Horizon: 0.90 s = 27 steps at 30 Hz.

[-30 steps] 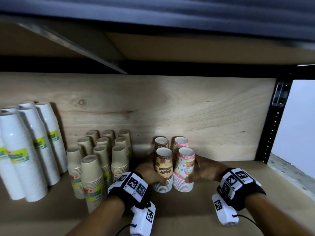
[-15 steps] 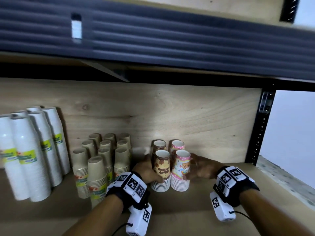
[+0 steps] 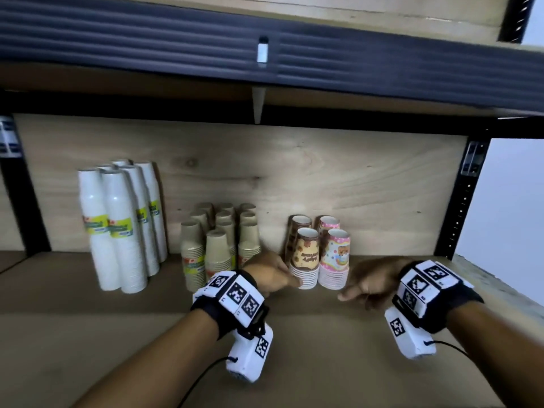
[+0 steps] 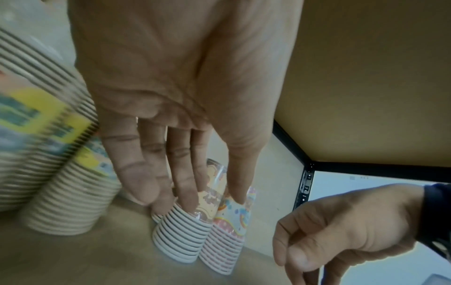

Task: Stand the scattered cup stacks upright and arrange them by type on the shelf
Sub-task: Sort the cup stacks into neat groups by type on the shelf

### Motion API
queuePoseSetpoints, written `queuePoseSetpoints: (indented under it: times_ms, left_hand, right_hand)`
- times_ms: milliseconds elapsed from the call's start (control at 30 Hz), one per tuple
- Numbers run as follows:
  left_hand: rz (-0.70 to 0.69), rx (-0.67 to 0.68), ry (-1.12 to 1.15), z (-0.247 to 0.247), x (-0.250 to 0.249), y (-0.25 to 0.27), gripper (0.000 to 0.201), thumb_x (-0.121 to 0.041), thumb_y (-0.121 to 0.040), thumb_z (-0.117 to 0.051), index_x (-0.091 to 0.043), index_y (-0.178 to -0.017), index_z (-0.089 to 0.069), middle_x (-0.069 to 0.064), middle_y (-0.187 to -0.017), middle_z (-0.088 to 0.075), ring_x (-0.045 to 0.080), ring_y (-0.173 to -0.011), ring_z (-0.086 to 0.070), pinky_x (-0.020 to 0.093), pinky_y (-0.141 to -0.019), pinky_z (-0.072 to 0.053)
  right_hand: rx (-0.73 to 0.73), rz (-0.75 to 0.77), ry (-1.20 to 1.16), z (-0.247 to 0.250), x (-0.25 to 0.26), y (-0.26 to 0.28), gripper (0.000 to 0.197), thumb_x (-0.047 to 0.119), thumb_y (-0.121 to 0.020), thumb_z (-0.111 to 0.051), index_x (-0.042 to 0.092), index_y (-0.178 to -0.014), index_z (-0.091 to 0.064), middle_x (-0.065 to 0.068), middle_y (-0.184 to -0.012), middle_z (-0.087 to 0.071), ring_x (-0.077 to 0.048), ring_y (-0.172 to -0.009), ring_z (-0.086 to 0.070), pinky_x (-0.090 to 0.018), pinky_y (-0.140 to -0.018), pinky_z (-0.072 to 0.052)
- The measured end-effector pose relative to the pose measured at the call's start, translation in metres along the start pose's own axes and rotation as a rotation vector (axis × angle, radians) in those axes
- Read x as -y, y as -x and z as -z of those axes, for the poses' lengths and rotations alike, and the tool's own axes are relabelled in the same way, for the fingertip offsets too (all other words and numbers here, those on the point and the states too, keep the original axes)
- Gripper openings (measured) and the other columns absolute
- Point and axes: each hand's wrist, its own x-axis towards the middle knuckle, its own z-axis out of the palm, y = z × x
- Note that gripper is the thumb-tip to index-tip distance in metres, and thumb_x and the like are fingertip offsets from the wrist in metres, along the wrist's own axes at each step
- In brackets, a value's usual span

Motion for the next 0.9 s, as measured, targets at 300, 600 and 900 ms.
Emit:
queuePoseSetpoints:
  times_ms: [300, 600, 900]
  left_hand:
    - [0.198, 0.137, -0.028, 0.069, 0.085, 0.052, 0.032, -0.037, -0.087, -0.064, -0.016, -0.062, -0.062, -0.002, -0.054, -0.059, 0.009, -0.043, -0.048, 0.018, -0.045, -0.038]
    - [0.335, 0.022, -0.113, 0.121, 0.151, 0.044, 0.049, -0.033, -0.082, -0.071, -0.011, -0.123, -0.056, 0.008, -0.118, -0.063, 0.018, -0.097, -0.063, 0.024, -0.078, -0.051]
    - [0.231, -0.108, 0.103, 0.112, 0.235, -0.058, 0.153, -0.058, -0.011, -0.091, -0.018, -0.145, -0.030, -0.007, -0.128, -0.061, 0.014, -0.119, -0.056, 0.036, -0.100, -0.049]
  right_hand:
    - [-0.015, 0.109, -0.025, -0.061, 0.072, -0.053, 0.089, 0.069, -0.053, -0.079, 0.021, -0.122, -0.049, 0.000, -0.104, -0.062, -0.018, -0.091, -0.062, -0.028, -0.076, -0.056]
    - [-0.214, 0.286, 0.018, -0.081, 0.098, -0.132, 0.121, 0.072, -0.047, -0.073, 0.028, -0.146, -0.019, 0.009, -0.144, -0.043, -0.017, -0.133, -0.042, -0.036, -0.107, -0.036]
    - [-0.134, 0.538, -0.272, -0.082, 0.120, -0.138, 0.121, 0.018, -0.055, -0.082, 0.028, -0.149, -0.007, 0.003, -0.136, -0.051, -0.016, -0.128, -0.049, -0.045, -0.108, -0.042]
